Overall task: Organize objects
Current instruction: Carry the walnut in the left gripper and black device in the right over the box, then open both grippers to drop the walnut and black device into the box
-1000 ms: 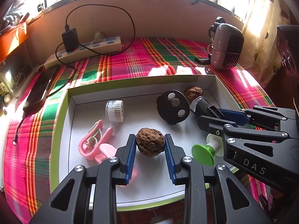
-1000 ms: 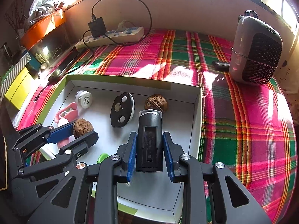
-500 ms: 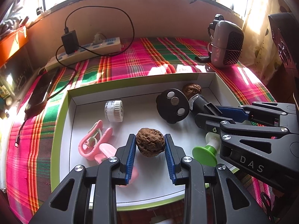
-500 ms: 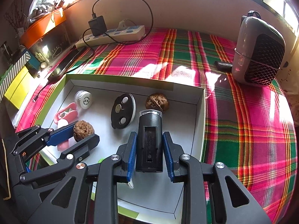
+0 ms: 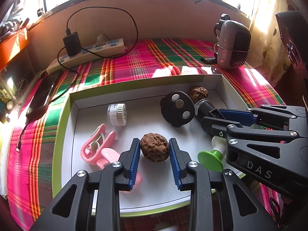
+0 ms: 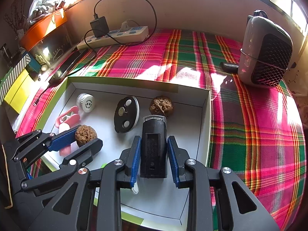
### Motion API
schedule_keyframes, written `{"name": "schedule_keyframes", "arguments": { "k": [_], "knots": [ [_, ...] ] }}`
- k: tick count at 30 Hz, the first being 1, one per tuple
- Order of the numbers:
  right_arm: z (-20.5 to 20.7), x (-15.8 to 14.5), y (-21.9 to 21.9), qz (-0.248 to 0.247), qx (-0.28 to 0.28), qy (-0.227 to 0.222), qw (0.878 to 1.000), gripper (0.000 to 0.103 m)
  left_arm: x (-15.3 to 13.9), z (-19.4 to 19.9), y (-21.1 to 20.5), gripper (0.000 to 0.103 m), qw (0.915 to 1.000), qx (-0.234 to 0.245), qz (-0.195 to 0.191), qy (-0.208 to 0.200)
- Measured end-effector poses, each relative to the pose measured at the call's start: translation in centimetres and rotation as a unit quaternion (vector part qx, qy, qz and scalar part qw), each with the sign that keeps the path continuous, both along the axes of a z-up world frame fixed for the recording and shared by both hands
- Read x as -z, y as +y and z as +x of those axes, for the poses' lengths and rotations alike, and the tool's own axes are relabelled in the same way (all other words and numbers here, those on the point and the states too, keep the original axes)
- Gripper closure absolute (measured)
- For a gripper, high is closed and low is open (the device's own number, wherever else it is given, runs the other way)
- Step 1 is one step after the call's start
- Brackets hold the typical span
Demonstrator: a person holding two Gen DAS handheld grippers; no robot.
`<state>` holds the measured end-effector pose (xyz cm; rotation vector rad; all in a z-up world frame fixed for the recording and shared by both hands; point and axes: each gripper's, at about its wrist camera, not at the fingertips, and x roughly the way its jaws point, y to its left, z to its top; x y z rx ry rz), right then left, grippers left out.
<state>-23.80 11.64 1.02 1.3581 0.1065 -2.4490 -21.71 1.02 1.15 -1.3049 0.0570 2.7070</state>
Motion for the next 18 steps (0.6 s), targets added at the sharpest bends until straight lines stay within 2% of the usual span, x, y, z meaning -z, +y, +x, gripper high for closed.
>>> {"name": "schedule_keyframes", "arguments": {
  "k": [13, 18],
  "knots": [
    [0.14, -0.26, 0.13, -0.001, 0.007, 0.002, 1.000, 0.073, -0.18, 0.12, -0.27, 0.074, 1.0000, -0.002, 0.002, 0.000],
    [0.64, -0.75, 0.31, -0.007, 0.011, 0.014, 1.000, 0.068, -0.62, 0.68, -0.25, 0.074, 1.0000, -0.003, 0.002, 0.008]
  ]
}}
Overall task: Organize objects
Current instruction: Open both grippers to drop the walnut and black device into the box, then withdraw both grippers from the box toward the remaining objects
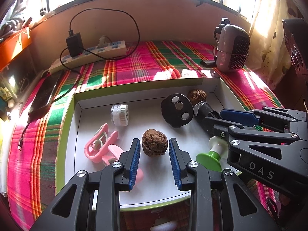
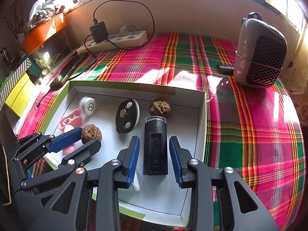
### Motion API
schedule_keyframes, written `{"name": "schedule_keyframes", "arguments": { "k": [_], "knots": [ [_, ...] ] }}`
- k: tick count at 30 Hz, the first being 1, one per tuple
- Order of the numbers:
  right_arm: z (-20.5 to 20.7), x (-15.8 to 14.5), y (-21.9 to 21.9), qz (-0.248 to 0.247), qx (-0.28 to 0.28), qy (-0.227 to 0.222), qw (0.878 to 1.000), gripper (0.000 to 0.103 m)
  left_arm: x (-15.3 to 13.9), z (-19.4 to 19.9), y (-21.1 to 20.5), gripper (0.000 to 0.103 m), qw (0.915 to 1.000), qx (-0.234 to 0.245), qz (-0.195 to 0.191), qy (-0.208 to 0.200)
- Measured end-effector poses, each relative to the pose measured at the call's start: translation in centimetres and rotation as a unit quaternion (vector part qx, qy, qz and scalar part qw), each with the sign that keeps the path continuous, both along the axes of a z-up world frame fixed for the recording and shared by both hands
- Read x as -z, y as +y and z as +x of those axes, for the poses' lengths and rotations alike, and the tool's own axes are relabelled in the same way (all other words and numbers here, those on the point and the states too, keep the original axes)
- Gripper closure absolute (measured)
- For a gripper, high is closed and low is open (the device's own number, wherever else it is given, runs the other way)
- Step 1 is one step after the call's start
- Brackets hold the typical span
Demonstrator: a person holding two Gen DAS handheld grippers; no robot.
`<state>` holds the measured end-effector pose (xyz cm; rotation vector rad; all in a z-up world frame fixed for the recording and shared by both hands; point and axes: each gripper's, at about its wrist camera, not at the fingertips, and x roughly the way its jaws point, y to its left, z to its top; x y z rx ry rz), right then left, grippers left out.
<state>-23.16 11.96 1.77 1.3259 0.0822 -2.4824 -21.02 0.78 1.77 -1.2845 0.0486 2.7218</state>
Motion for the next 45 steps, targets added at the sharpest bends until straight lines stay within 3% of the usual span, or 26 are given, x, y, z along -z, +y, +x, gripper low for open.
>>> {"name": "schedule_keyframes", "arguments": {
  "k": [26, 31, 45],
  "knots": [
    [3.8, -2.3, 1.4, -0.022, 0.021, 0.045, 0.999, 0.064, -2.6, 3.7, -0.7, 0.074, 0.9991, -0.005, 0.007, 0.041],
    [5.1, -2.7, 1.9, -0.023, 0.019, 0.058, 0.998, 0.056, -3.1, 4.9, -1.4, 0.074, 0.9987, -0.004, 0.011, 0.050],
    [8.6, -2.3, 5.0, -0.012, 0.033, 0.069, 0.997, 0.056, -2.4, 7.9, -4.8, 0.074, 0.9981, -0.014, 0.047, 0.037]
  ]
}}
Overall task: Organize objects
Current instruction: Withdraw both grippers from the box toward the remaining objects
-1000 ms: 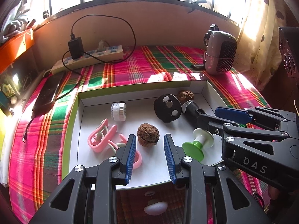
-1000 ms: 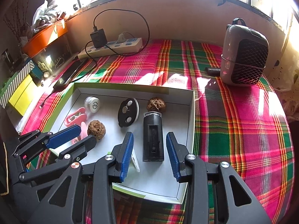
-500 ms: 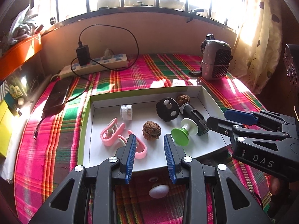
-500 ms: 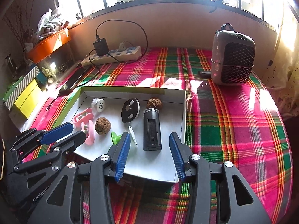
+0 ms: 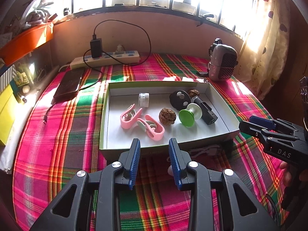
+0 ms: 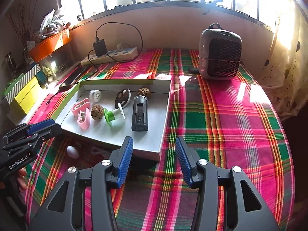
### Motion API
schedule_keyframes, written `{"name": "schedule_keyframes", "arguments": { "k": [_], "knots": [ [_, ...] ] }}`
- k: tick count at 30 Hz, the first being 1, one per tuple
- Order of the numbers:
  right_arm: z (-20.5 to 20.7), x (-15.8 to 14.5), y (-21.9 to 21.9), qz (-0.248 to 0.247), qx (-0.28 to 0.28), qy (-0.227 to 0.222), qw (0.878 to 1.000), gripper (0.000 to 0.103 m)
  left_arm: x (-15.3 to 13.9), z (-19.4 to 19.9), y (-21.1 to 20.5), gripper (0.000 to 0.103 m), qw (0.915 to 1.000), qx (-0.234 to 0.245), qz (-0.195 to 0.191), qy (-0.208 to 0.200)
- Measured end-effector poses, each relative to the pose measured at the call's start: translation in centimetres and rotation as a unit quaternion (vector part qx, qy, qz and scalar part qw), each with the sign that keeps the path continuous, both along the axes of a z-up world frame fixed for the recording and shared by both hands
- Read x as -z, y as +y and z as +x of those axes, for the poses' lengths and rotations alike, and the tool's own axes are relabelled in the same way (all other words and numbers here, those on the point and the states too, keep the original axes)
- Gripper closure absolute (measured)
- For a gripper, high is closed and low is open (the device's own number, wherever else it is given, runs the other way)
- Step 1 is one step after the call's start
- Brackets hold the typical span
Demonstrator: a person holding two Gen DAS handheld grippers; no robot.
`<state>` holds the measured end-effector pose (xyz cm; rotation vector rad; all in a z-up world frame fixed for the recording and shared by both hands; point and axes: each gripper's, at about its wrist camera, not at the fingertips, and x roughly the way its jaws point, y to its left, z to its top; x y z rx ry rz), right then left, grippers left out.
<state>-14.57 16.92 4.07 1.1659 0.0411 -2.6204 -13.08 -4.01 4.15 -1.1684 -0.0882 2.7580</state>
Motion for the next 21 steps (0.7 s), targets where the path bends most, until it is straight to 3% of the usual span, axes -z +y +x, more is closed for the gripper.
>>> {"name": "schedule_keyframes", "arguments": {
  "k": [5, 13, 21],
  "knots": [
    [0.7, 0.8, -0.3, -0.002, -0.012, -0.007, 1.000, 0.050, 0.7, 0.5, -1.0, 0.074, 0.9997, -0.002, 0.017, -0.015],
    [1.5, 1.6, -1.6, -0.002, -0.039, -0.010, 0.999, 0.049, 1.8, 0.7, 0.3, 0.068, 0.9984, 0.027, 0.030, -0.039],
    [1.9, 2.4, -2.7, 0.003, -0.058, -0.014, 0.998, 0.049, 2.6, 0.1, 2.2, 0.068, 0.9973, 0.045, 0.015, -0.055]
  ]
}}
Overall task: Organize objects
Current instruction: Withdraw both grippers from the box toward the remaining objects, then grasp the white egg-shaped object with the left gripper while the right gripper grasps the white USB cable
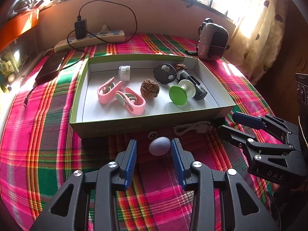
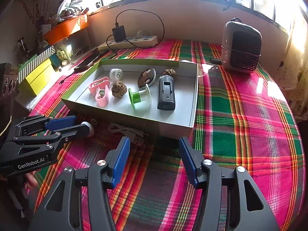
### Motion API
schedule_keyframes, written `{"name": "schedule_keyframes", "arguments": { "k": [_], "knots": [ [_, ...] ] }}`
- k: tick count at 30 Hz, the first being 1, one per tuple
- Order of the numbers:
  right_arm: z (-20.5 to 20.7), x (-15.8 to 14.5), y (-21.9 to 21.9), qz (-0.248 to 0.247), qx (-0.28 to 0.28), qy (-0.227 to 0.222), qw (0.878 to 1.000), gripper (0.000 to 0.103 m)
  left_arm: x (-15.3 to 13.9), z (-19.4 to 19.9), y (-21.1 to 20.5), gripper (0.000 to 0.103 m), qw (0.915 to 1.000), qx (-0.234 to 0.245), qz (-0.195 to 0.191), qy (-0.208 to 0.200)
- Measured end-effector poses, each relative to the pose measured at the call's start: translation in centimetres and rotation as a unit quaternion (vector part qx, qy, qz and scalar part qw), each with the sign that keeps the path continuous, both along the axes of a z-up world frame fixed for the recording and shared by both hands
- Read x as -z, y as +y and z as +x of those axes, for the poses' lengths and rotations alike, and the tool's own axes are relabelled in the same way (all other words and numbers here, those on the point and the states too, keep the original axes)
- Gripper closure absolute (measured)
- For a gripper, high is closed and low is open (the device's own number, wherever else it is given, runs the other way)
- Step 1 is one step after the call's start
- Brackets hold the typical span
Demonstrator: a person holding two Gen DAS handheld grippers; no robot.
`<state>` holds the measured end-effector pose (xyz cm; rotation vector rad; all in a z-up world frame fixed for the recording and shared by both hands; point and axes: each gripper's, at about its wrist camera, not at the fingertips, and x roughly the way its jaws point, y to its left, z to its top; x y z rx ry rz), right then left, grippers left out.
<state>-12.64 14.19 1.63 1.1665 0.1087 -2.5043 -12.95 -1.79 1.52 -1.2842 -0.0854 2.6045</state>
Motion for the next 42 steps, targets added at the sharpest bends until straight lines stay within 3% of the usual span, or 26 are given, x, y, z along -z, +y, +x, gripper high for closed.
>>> {"name": "schedule_keyframes", "arguments": {
  "k": [20, 33, 42],
  "knots": [
    [-0.8, 1.7, -3.4, 0.026, -0.064, -0.015, 0.997, 0.049, 0.8, -0.9, -2.6, 0.068, 0.9991, -0.039, 0.001, -0.013],
    [2.0, 1.5, -6.1, 0.022, -0.177, -0.014, 0.984, 0.049, 0.9, -0.7, -4.4, 0.068, 0.9985, -0.052, 0.004, -0.012],
    [0.5, 1.8, -6.0, 0.037, -0.135, -0.007, 0.990, 0.049, 0.9, -0.5, -4.4, 0.068, 0.9987, -0.051, -0.004, -0.011]
  ]
}}
